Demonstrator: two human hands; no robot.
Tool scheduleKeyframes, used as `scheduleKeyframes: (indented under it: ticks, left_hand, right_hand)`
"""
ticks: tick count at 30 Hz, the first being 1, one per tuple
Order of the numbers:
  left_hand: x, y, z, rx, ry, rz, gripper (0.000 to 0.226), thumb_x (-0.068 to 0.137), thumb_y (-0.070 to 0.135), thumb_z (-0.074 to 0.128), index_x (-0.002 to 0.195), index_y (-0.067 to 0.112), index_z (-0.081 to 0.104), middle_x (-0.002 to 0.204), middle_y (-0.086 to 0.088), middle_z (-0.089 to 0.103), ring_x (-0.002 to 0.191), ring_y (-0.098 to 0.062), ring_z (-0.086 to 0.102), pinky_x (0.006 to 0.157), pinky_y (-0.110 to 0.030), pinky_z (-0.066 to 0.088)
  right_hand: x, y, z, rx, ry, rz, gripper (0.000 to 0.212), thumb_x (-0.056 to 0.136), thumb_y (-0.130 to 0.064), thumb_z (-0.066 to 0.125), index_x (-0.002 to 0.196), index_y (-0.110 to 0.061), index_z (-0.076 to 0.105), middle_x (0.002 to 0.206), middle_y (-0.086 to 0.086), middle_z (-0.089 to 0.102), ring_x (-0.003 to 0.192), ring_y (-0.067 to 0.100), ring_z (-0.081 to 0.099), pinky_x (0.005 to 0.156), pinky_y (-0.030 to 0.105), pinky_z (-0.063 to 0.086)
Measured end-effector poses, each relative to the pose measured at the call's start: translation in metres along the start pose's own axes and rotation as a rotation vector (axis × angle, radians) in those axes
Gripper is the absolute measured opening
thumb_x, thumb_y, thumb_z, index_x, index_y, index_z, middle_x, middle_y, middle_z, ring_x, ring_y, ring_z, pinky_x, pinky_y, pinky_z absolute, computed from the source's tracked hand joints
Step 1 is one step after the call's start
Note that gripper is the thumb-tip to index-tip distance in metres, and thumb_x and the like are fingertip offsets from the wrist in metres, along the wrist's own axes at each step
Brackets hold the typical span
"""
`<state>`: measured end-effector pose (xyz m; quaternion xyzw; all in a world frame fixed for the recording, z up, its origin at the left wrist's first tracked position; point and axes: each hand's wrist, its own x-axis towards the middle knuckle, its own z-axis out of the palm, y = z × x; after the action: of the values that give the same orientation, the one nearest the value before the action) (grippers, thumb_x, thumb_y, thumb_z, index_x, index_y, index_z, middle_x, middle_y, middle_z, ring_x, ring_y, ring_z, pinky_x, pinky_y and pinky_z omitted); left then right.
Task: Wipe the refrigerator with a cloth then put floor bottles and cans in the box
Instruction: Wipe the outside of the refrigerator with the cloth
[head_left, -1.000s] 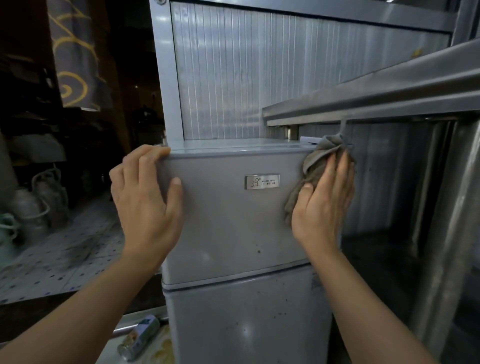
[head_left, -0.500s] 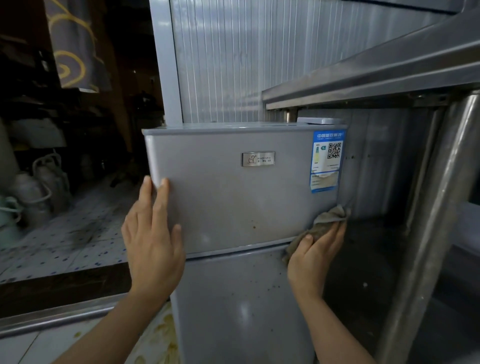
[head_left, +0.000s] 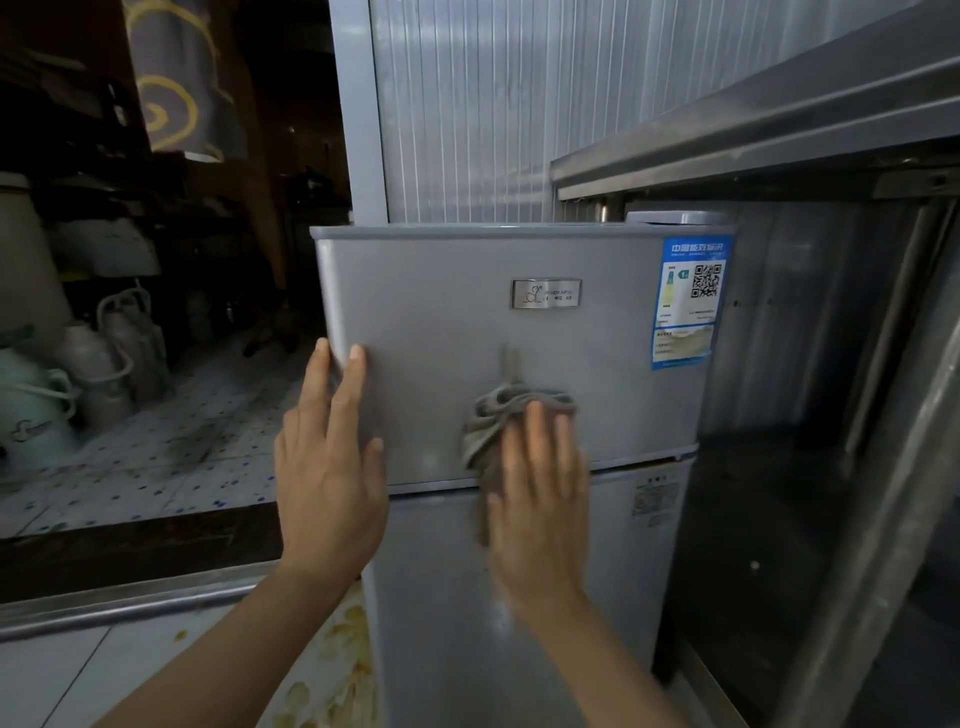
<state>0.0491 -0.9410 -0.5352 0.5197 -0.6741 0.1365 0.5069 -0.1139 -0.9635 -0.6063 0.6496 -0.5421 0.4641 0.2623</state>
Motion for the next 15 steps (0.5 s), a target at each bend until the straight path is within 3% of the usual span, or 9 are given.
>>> scheduleKeyframes:
  ticks: [5, 7, 11, 13, 15]
  left_hand:
    - [0.001, -0.004, -0.001, -0.004, -0.005, 0.034, 0.081, 0.08, -0.001, 0.063, 0.146, 0.02, 0.023, 0.155, -0.01, 0.018, 0.119, -0.022, 0.033, 0.095, -0.043, 0.034]
    - [0.001, -0.005, -0.002, -0.026, 0.001, 0.038, 0.082, 0.078, -0.002, 0.064, 0.145, 0.021, 0.023, 0.155, -0.009, 0.019, 0.123, -0.021, 0.031, 0.095, -0.039, 0.033]
    - [0.002, -0.01, -0.005, -0.101, 0.003, 0.065, 0.086, 0.078, -0.003, 0.065, 0.144, 0.029, 0.02, 0.155, 0.002, 0.016, 0.135, -0.016, 0.026, 0.102, -0.036, 0.03]
    - [0.002, -0.013, -0.007, -0.116, -0.005, 0.07, 0.09, 0.077, -0.002, 0.067, 0.143, 0.034, 0.017, 0.153, 0.009, 0.014, 0.136, -0.016, 0.027, 0.104, -0.037, 0.032]
    - [0.002, -0.015, -0.007, -0.114, -0.013, 0.067, 0.092, 0.077, -0.001, 0.068, 0.143, 0.036, 0.015, 0.153, 0.012, 0.011, 0.135, -0.015, 0.029, 0.104, -0.037, 0.031]
  right_hand:
    - [0.026, 0.007, -0.01, 0.081, 0.143, 0.353, 0.064, 0.087, -0.02, 0.038, 0.145, 0.002, 0.021, 0.155, 0.019, 0.009, 0.144, 0.037, 0.004, 0.116, 0.052, 0.015]
    - [0.036, -0.018, -0.008, 0.108, 0.141, 0.305, 0.066, 0.086, -0.024, 0.04, 0.145, 0.001, 0.023, 0.155, 0.02, 0.008, 0.144, 0.039, 0.003, 0.116, 0.05, 0.012]
    - [0.044, -0.042, -0.008, 0.021, 0.042, -0.144, 0.06, 0.09, -0.032, 0.04, 0.145, -0.012, 0.027, 0.157, 0.01, 0.009, 0.144, 0.035, 0.005, 0.115, 0.044, 0.012]
    - [0.056, -0.022, -0.016, -0.042, 0.061, -0.123, 0.06, 0.089, -0.031, 0.039, 0.146, -0.014, 0.026, 0.156, 0.009, 0.009, 0.144, 0.033, 0.008, 0.114, 0.045, 0.013]
    - [0.068, 0.002, -0.027, -0.062, 0.108, 0.089, 0.062, 0.089, -0.029, 0.036, 0.147, -0.009, 0.022, 0.157, 0.012, 0.007, 0.144, 0.033, 0.005, 0.116, 0.046, 0.011]
